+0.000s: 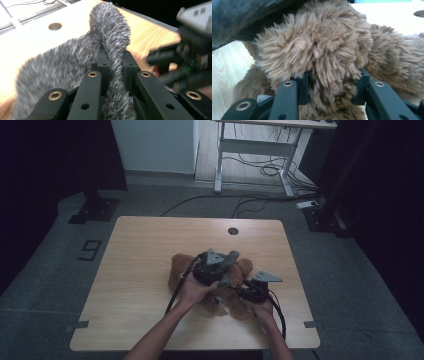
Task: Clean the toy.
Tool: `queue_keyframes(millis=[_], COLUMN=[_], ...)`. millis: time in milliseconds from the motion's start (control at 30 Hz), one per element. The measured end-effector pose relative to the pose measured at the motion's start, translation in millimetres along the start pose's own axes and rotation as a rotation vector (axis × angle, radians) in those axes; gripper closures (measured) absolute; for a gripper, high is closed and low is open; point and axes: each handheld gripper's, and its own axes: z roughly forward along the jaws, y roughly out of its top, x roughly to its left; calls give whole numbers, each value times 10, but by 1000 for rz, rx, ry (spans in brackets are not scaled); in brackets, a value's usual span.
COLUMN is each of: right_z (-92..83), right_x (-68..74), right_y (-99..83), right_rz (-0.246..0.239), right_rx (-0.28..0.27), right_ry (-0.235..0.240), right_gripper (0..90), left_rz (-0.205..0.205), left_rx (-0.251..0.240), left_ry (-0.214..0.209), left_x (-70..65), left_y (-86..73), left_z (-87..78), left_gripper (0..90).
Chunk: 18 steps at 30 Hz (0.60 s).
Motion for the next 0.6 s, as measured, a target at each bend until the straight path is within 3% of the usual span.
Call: queue_keyframes(millis=[67, 100, 133, 167, 233, 333, 367, 400, 433, 467, 500, 600], right_z=[-3, -3, -3, 1, 5, 8, 9, 10, 11, 11, 10, 11], right_x=[14, 15, 15, 8, 1, 0, 9, 16, 20, 21, 21, 19], right_y=[2, 2, 2, 1, -4, -6, -5, -5, -4, -4, -5, -6], right_rz=[-4, -3, -3, -4, 0, -6, -15, -17, -19, -18, -18, -16], right_rx=[4, 4, 4, 1, 10, 11, 11, 12, 12, 11, 11, 11], right_ry=[-2, -2, -2, -3, -5, -5, -8, -8, -9, -9, -9, -8], right_gripper=[595, 595, 595, 594, 595, 597, 598, 598, 598, 599, 598, 599], left_rz=[-10, -42, -42, -37, -37, -48, -35, -35, -24, -24, -17, -19], left_rx=[12, 52, 52, 94, 97, 88, 92, 92, 101, 101, 115, 134], left_ry=[-20, -70, -70, -62, -56, -54, -17, -17, 21, 21, 63, 83], left_x=[-19, -44, -44, -77, -63, -28, 14, 14, 77, 77, 154, 227], left_y=[56, 110, 110, 88, 46, 31, 38, 38, 41, 41, 29, 8], left_z=[85, 267, 267, 423, 480, 451, 393, 393, 341, 341, 310, 311], left_gripper=[801, 802, 801, 801, 802, 803, 803, 804, 804, 804, 804, 805])
